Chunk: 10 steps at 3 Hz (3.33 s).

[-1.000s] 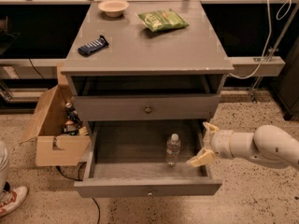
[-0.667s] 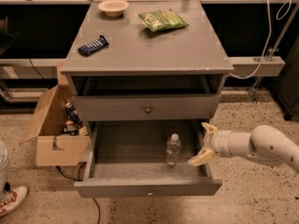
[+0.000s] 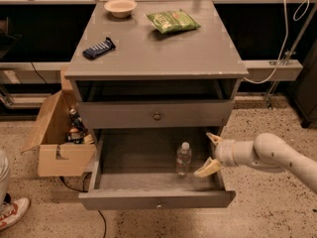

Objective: Pick water bottle from middle drawer and place on counter

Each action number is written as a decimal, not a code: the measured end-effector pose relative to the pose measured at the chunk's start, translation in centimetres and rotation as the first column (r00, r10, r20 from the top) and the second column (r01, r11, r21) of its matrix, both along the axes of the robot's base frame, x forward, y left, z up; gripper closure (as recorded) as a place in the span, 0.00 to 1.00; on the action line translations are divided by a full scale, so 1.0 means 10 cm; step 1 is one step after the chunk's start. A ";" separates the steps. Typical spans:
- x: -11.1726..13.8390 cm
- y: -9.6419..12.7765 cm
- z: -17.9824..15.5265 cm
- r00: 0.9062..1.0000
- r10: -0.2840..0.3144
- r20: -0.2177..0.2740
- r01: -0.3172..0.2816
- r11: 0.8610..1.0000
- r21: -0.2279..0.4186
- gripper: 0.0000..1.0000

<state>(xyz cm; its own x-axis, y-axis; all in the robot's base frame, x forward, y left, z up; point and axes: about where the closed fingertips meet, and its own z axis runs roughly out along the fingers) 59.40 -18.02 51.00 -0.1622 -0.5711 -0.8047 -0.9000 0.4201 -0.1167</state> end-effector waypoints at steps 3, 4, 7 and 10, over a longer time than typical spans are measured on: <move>0.12 0.31 -0.42 0.998 0.052 -0.044 -0.050 0.997 0.054 0.00; 0.14 0.46 -0.48 0.997 0.067 -0.049 -0.063 0.994 0.086 0.00; 0.10 0.67 -0.41 0.996 0.082 -0.025 -0.075 0.978 0.195 0.66; -0.40 0.23 1.19 0.967 0.171 0.188 -0.205 0.962 0.183 1.00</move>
Offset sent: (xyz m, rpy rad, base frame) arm 0.0144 0.0229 -0.0467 0.0426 0.0454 0.0435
